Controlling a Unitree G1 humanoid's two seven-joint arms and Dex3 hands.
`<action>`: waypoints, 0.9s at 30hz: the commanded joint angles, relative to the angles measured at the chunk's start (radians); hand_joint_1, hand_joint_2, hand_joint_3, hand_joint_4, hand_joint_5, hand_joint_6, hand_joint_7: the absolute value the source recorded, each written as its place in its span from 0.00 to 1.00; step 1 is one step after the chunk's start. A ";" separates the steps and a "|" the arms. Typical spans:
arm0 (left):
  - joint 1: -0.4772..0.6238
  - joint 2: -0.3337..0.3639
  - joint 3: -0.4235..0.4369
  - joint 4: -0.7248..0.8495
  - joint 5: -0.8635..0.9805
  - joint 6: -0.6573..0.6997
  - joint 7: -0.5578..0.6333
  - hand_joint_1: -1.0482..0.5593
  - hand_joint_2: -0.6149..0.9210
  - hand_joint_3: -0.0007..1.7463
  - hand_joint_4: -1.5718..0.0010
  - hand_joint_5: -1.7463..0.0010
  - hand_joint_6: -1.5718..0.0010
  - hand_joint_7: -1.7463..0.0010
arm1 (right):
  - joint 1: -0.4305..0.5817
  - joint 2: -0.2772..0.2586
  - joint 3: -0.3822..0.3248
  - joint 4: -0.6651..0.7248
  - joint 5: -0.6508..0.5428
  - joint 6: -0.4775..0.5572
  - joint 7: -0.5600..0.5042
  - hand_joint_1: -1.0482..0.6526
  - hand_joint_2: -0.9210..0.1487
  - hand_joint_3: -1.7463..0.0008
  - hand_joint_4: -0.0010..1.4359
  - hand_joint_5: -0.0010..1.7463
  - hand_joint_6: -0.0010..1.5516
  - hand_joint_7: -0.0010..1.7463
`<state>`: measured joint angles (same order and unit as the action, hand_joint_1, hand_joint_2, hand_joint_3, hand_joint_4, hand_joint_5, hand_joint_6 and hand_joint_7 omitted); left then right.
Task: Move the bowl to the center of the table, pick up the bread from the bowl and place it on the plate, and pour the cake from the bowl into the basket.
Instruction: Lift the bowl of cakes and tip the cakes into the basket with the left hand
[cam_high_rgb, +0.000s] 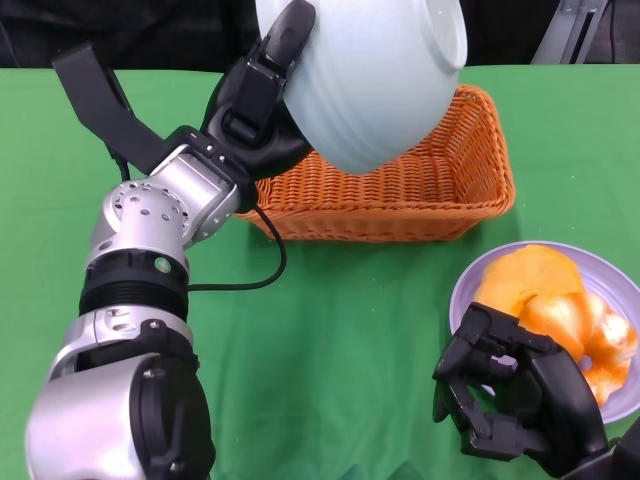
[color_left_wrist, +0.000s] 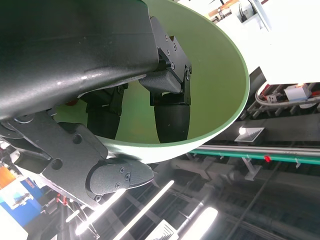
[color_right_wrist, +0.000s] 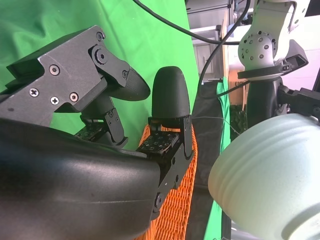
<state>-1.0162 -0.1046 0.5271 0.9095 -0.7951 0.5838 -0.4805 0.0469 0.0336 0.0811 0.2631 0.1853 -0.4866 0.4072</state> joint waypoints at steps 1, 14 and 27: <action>-0.016 0.020 -0.001 0.000 -0.003 -0.014 -0.033 0.54 0.87 0.47 0.60 0.00 0.57 0.08 | 0.000 -0.001 -0.011 0.005 0.012 -0.011 -0.002 0.58 0.34 0.34 0.50 0.98 0.43 0.85; 0.007 0.005 -0.023 -0.088 -0.019 0.017 -0.021 0.54 0.89 0.44 0.60 0.00 0.56 0.10 | 0.035 0.000 0.008 -0.044 0.006 -0.011 -0.006 0.58 0.35 0.33 0.50 0.99 0.43 0.86; 0.032 -0.030 -0.028 -0.249 -0.038 0.089 0.049 0.53 0.88 0.41 0.54 0.05 0.51 0.15 | 0.076 -0.012 0.022 -0.143 0.001 0.039 -0.012 0.56 0.37 0.34 0.52 0.98 0.43 0.85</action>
<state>-0.9844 -0.1354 0.5010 0.6875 -0.8023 0.6708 -0.4449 0.1149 0.0350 0.1030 0.1406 0.1789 -0.4589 0.3950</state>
